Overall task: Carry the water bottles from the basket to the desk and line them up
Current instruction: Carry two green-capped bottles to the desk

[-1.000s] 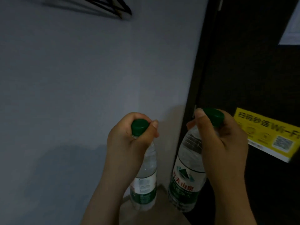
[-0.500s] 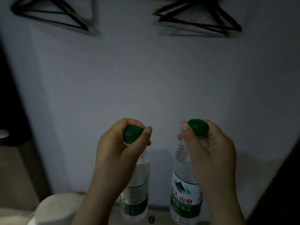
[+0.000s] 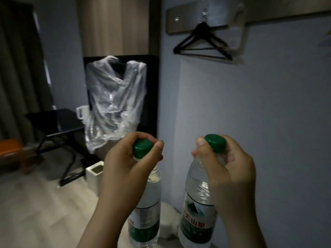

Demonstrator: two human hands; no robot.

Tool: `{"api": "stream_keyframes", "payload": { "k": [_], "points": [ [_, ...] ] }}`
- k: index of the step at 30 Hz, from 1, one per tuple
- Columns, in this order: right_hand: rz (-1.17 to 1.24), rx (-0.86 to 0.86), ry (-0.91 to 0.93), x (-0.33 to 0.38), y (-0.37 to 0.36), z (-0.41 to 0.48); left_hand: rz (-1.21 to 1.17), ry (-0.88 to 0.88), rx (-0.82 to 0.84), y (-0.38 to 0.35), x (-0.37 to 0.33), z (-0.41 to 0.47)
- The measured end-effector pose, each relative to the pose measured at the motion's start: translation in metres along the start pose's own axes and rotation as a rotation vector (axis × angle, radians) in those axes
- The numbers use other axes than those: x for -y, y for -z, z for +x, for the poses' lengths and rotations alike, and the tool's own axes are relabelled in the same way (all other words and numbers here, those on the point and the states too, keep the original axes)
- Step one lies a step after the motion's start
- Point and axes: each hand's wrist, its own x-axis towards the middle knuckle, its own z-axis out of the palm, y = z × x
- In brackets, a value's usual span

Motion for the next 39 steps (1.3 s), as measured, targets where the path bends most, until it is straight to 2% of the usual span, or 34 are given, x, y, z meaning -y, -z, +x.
{"api": "stream_keyframes", "payload": {
  "k": [7,14,26,39],
  "points": [
    [0.142,0.164,-0.023,0.026,-0.115,-0.019,0.179,-0.006,-0.156,0.122,0.018,0.006],
    [0.256,0.301,-0.039,0.031,-0.215,-0.023,0.306,0.040,-0.320,0.199,0.042,0.011],
    [0.520,0.480,-0.028,-0.016,-0.369,0.034,0.561,0.003,-0.517,0.255,0.122,0.106],
    [0.548,0.598,-0.027,-0.077,-0.544,0.087,0.544,0.056,-0.636,0.323,0.237,0.212]
  ]
}}
